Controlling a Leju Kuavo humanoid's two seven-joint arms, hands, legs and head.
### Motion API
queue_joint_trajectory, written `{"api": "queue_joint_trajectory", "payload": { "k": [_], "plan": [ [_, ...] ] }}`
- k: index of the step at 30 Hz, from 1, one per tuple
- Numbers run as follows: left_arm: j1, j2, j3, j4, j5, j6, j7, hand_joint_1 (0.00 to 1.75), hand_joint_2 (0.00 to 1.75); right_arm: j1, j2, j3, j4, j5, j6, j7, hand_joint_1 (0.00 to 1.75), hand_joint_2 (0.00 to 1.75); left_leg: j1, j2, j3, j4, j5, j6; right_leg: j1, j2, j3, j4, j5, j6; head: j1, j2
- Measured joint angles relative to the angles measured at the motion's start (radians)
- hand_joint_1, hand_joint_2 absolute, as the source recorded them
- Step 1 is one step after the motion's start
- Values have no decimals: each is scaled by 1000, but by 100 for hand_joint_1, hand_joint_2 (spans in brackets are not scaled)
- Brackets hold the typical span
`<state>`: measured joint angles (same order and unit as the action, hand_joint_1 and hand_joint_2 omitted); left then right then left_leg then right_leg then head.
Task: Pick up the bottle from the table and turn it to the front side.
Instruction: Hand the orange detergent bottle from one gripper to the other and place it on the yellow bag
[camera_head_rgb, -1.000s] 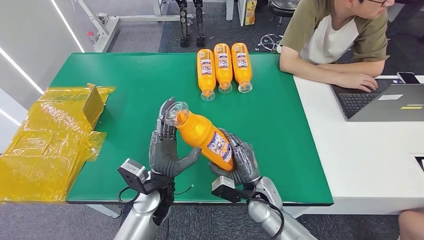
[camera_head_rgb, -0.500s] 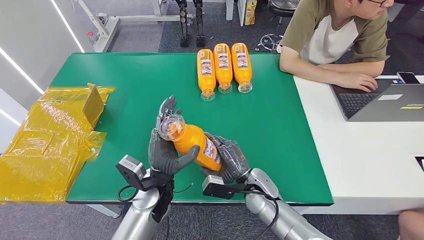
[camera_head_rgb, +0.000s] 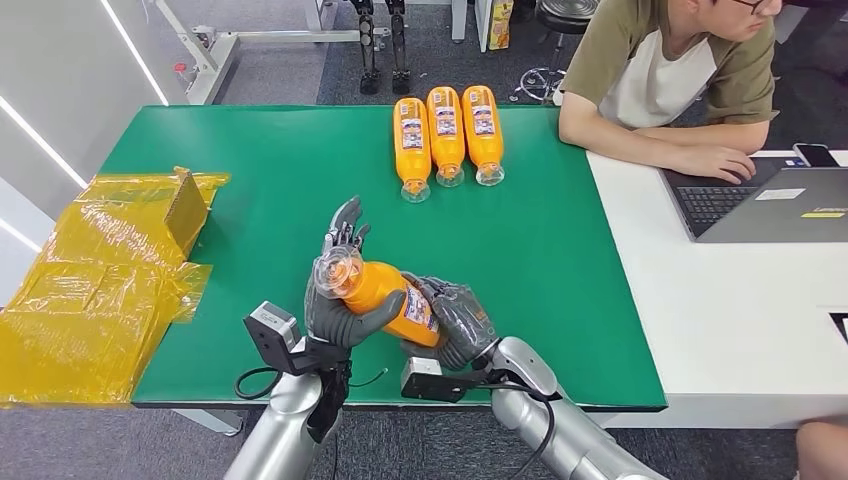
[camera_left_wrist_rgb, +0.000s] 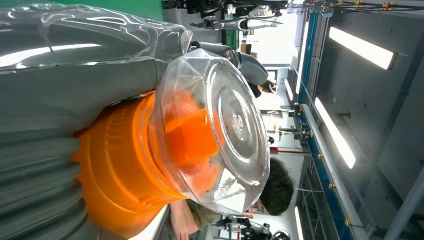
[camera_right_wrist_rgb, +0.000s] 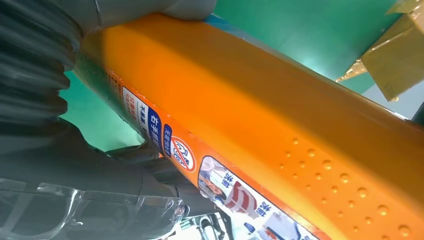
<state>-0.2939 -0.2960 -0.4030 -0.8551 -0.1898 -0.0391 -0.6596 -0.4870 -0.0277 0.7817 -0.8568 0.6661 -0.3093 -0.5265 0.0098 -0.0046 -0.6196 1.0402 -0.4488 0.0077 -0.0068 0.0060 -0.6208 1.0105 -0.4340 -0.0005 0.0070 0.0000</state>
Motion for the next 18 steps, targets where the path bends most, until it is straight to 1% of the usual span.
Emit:
{"api": "queue_joint_trajectory", "payload": {
  "k": [1,2,8,14,15,17,18],
  "plan": [
    [1,0,0,2,-1,0,0,146,175,1,0,0,0,5,1,3,175,175,0,0,0,0,0,0,0,0,0,0,0,0,0,0],
    [2,0,0,3,-2,1,0,174,175,3,-1,0,-1,11,2,6,175,175,0,0,0,0,0,0,0,0,0,0,0,0,0,0],
    [47,8,0,-24,0,6,-1,175,175,30,-3,0,-14,44,-15,15,175,175,0,0,0,0,0,0,0,0,0,0,0,0,0,0],
    [83,17,0,-83,11,20,28,175,175,83,7,-13,-67,87,-98,71,174,175,0,0,0,-1,0,0,0,0,0,0,-1,0,0,0],
    [85,17,0,-92,12,24,34,175,175,90,10,-17,-75,88,-113,75,169,175,0,0,-1,-1,0,0,0,0,0,0,-1,0,0,0],
    [89,19,0,-115,13,30,50,175,175,106,22,-28,-88,84,-151,75,94,175,0,0,-1,-1,0,0,0,0,0,0,-1,0,0,0],
    [91,20,0,-128,13,33,57,175,175,114,29,-34,-93,80,-172,73,51,175,0,0,0,-1,0,0,0,0,0,0,-1,0,0,0]
  ]
}}
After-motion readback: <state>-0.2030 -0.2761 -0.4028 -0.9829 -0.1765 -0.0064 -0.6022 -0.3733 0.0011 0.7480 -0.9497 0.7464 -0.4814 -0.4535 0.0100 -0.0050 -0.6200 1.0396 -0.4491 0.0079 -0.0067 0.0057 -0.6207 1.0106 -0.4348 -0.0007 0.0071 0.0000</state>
